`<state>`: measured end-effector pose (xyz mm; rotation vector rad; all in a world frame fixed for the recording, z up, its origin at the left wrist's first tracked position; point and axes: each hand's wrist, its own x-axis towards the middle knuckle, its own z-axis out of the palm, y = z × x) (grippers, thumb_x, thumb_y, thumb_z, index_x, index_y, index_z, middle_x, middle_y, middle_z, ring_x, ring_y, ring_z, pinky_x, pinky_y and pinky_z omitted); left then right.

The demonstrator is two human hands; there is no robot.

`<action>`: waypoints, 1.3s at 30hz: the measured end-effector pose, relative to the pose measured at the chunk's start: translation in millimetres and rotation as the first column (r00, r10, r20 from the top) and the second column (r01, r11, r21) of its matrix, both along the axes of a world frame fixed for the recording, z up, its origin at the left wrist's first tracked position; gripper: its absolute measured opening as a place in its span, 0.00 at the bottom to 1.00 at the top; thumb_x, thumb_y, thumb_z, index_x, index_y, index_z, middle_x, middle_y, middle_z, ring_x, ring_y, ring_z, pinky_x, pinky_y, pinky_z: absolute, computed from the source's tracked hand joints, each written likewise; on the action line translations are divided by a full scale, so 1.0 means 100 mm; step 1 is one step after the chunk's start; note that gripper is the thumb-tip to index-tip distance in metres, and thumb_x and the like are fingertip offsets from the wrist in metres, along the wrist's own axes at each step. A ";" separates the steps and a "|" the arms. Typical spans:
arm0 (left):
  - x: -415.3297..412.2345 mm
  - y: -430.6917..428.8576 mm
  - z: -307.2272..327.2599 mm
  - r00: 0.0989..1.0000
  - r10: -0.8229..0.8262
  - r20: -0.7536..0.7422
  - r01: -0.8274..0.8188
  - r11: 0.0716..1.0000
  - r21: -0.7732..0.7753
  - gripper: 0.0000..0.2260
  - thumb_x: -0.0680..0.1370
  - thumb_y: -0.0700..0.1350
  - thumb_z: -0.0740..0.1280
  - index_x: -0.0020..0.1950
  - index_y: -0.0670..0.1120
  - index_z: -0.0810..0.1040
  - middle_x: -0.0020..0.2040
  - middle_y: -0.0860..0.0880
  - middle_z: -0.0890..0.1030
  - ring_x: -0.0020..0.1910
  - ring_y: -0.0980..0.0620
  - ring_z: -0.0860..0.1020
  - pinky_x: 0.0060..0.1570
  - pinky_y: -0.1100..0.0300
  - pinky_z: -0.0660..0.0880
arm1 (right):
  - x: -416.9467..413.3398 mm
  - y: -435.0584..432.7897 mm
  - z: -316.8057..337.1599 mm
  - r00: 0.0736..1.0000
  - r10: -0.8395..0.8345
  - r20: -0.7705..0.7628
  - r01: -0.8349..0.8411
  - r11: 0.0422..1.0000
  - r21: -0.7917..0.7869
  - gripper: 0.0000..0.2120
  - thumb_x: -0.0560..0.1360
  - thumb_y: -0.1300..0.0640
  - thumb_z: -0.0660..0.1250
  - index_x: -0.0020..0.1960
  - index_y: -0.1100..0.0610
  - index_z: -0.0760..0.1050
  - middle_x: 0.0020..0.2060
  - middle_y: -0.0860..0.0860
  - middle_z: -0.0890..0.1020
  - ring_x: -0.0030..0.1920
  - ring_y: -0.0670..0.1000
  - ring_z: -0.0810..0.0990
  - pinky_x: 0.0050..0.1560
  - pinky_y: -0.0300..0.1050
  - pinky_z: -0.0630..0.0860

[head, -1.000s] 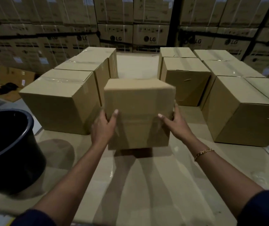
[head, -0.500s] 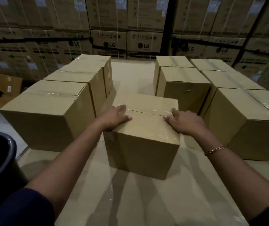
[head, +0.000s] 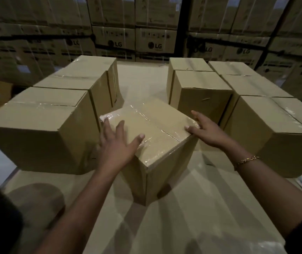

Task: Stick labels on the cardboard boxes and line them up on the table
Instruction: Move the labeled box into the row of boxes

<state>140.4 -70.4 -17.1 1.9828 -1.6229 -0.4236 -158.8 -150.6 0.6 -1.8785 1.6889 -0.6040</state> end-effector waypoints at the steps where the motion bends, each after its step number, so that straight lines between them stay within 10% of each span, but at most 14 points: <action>1: 0.01 0.14 -0.04 0.998 0.014 -0.061 -0.011 0.998 0.059 0.40 0.75 0.75 0.56 0.82 0.58 0.51 0.83 0.50 0.41 0.81 0.40 0.50 0.75 0.37 0.54 | 0.00 -0.02 0.00 0.997 0.013 0.073 -0.018 0.997 0.069 0.35 0.79 0.39 0.66 0.81 0.42 0.56 0.80 0.52 0.62 0.75 0.58 0.67 0.70 0.55 0.67; 5: -0.10 0.24 -0.08 0.931 0.023 -0.365 0.038 0.986 0.161 0.45 0.73 0.76 0.57 0.83 0.58 0.44 0.83 0.50 0.52 0.80 0.42 0.57 0.76 0.42 0.58 | 0.00 -0.06 0.08 0.996 0.081 -0.030 -0.077 0.992 0.099 0.31 0.79 0.37 0.64 0.80 0.40 0.61 0.78 0.53 0.66 0.75 0.58 0.68 0.68 0.55 0.68; 14: -0.87 -0.65 0.06 0.866 -0.125 -0.484 0.152 0.988 0.017 0.45 0.65 0.74 0.67 0.79 0.58 0.63 0.81 0.49 0.62 0.78 0.48 0.63 0.76 0.43 0.61 | -0.84 0.19 0.41 0.911 -0.079 -0.405 0.033 0.992 -0.119 0.37 0.78 0.27 0.53 0.80 0.47 0.62 0.71 0.58 0.73 0.70 0.61 0.72 0.65 0.57 0.71; 20: -1.69 -0.88 0.01 0.900 -0.293 -0.324 0.278 0.956 -0.092 0.24 0.83 0.53 0.64 0.79 0.50 0.67 0.77 0.45 0.66 0.76 0.44 0.66 0.67 0.59 0.62 | -1.51 0.19 0.41 0.715 -0.180 -0.675 0.053 0.977 -0.204 0.45 0.70 0.19 0.49 0.75 0.48 0.63 0.68 0.58 0.76 0.71 0.62 0.69 0.69 0.61 0.62; 29: -2.19 -1.05 -0.12 0.928 -0.354 -0.118 0.360 0.932 0.041 0.34 0.79 0.71 0.55 0.82 0.60 0.55 0.82 0.44 0.57 0.78 0.40 0.63 0.74 0.40 0.64 | -1.99 0.07 0.14 0.615 -0.151 -0.774 0.048 0.987 -0.155 0.44 0.73 0.21 0.48 0.81 0.45 0.56 0.83 0.56 0.51 0.81 0.64 0.44 0.76 0.68 0.43; 32: -2.20 -1.11 -0.23 0.940 -0.326 -0.105 0.327 0.945 -0.009 0.33 0.79 0.70 0.55 0.81 0.59 0.57 0.79 0.46 0.64 0.75 0.42 0.67 0.71 0.42 0.68 | -2.06 0.01 0.06 0.621 -0.153 -0.769 0.104 0.988 -0.113 0.46 0.75 0.24 0.53 0.83 0.47 0.44 0.83 0.57 0.48 0.81 0.65 0.48 0.78 0.66 0.50; 39: -2.22 -1.23 -0.24 0.940 -0.330 -0.088 0.328 0.944 -0.031 0.31 0.81 0.67 0.56 0.82 0.57 0.57 0.79 0.46 0.64 0.75 0.42 0.67 0.71 0.44 0.68 | -2.05 -0.11 0.08 0.606 -0.220 -0.764 0.115 0.975 -0.189 0.31 0.81 0.34 0.52 0.80 0.45 0.55 0.73 0.54 0.68 0.71 0.60 0.67 0.65 0.60 0.69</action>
